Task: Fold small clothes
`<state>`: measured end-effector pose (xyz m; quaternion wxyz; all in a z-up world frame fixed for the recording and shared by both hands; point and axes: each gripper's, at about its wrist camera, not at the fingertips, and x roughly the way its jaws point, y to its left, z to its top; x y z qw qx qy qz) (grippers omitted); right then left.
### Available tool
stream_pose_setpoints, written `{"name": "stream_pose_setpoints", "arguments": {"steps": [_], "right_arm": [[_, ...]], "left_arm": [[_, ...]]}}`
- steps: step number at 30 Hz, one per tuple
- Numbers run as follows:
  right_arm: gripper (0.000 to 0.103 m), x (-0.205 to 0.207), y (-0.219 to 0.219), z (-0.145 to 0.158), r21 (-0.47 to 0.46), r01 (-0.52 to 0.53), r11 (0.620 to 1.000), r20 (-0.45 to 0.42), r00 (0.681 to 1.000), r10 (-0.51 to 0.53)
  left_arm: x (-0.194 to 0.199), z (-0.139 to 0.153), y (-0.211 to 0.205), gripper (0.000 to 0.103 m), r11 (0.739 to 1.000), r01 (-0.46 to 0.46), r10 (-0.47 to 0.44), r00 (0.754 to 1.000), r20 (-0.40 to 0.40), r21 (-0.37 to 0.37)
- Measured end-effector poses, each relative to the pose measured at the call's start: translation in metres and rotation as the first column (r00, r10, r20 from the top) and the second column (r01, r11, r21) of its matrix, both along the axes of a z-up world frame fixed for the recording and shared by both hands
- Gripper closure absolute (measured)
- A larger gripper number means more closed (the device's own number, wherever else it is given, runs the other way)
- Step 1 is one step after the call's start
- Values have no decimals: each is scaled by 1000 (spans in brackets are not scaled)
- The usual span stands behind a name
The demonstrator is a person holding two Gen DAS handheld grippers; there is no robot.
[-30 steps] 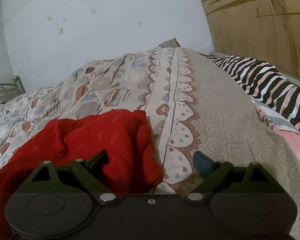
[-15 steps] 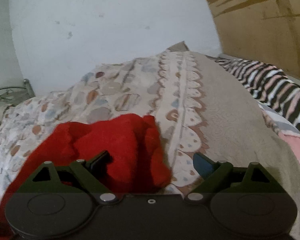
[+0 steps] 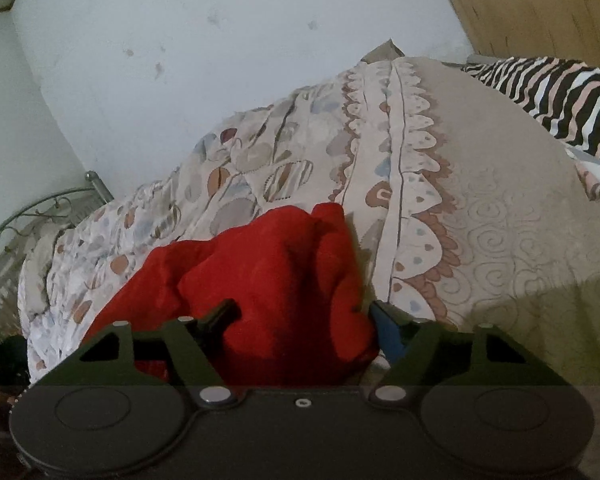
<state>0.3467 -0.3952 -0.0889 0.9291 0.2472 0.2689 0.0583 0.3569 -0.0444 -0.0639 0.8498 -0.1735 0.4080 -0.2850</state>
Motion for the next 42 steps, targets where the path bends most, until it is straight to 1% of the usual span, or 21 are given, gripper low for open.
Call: {"name": "stream_pose_setpoints", "arguments": {"steps": [3, 5, 8, 10, 14, 19, 25, 32, 37, 42], "right_arm": [[30, -1, 0, -2, -3, 2, 1000, 7, 1000, -2], [30, -2, 0, -4, 0, 3, 1000, 14, 1000, -3], [30, -3, -1, -5, 4, 6, 1000, 18, 1000, -6], [30, -3, -1, -5, 3, 7, 1000, 19, 1000, -7], [30, -3, -1, -5, 5, 7, 1000, 19, 1000, -7], [30, -3, 0, -5, 3, 8, 1000, 20, 1000, -8], [30, -4, 0, -4, 0, 8, 1000, 25, 1000, -8], [32, -5, 4, -1, -31, 8, 999, 29, 1000, -7], [31, -4, 5, -1, -28, 8, 1000, 32, 999, -7], [31, -4, 4, -2, -23, 8, 1000, 35, 999, -7]], "left_arm": [[1, 12, 1, 1, 1000, -21, 21, 998, 61, -13], [5, 18, -3, 1, 1000, -15, 14, 997, 82, 10], [14, 16, -12, 0, 996, 0, -5, 999, 50, 84], [16, 12, -15, 0, 996, 13, -16, 999, 32, 94], [16, 7, -14, 0, 996, 13, -15, 1000, 12, 91], [16, 6, -14, 0, 995, 17, -18, 1000, 11, 96], [16, 2, -14, 0, 997, 21, -21, 1000, -7, 80], [18, -3, -14, 0, 998, 27, -26, 1000, -18, 65], [18, -7, -12, 0, 999, 24, -23, 999, -27, 46], [18, -9, -13, 0, 999, 30, -29, 999, -26, 45]]}}
